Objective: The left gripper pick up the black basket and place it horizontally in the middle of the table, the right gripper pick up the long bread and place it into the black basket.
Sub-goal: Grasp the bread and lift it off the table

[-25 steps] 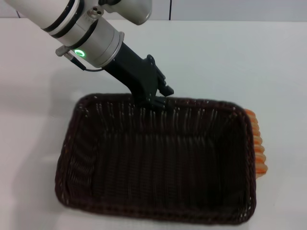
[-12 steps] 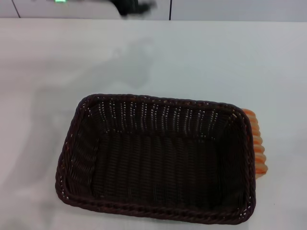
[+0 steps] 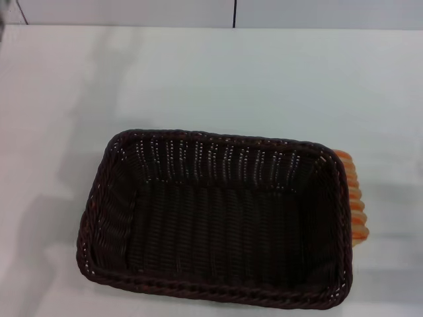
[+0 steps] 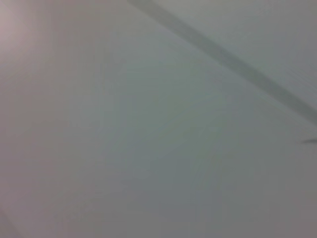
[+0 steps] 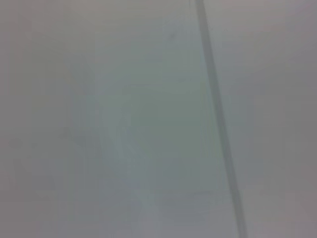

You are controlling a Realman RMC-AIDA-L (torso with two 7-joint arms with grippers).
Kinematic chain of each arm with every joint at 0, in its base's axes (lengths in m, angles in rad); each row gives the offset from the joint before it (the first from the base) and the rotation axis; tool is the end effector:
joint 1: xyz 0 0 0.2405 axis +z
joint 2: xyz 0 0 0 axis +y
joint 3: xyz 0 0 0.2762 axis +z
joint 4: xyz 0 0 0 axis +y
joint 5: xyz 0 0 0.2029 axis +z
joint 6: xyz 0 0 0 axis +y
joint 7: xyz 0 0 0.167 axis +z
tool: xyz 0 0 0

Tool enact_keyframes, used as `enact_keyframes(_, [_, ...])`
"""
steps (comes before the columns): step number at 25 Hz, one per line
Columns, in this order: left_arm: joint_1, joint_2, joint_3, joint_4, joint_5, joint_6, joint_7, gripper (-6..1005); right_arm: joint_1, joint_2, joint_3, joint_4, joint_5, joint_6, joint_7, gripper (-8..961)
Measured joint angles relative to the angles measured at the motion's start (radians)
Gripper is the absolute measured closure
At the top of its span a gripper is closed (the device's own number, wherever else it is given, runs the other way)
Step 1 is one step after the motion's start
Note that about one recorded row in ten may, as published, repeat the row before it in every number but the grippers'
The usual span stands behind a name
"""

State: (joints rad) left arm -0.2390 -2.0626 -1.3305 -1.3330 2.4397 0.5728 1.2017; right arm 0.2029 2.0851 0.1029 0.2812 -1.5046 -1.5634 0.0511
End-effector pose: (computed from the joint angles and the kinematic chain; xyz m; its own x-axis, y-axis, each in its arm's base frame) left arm -0.1524 0.4012 0.0802 0.9365 -0.3483 -0.0391 0.0354 0.2050 -0.9781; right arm 0.3572 0.2475 -0.0183 0.6433 0.1625 -0.7481 -0.7593 0.0102 -0.6507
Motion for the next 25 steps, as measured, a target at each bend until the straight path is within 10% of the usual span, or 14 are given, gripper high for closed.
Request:
enact_keyframes(4, [0.015, 0.001, -0.004, 0.304, 0.056, 0.295, -0.363, 200, 0.020, 0.000, 0.000, 0.002, -0.092, 0.058, 0.000, 109])
enact_keyframes(12, [-0.069, -0.006, -0.039, 0.783, 0.090, 0.436, -0.858, 200, 0.047, 0.001, 0.000, 0.013, -0.262, 0.139, 0.005, 108])
enact_keyframes(25, [-0.100, -0.008, 0.004, 0.851, 0.085, 0.408, -0.821, 200, 0.128, 0.000, -0.041, 0.040, -0.299, 0.346, 0.006, 109])
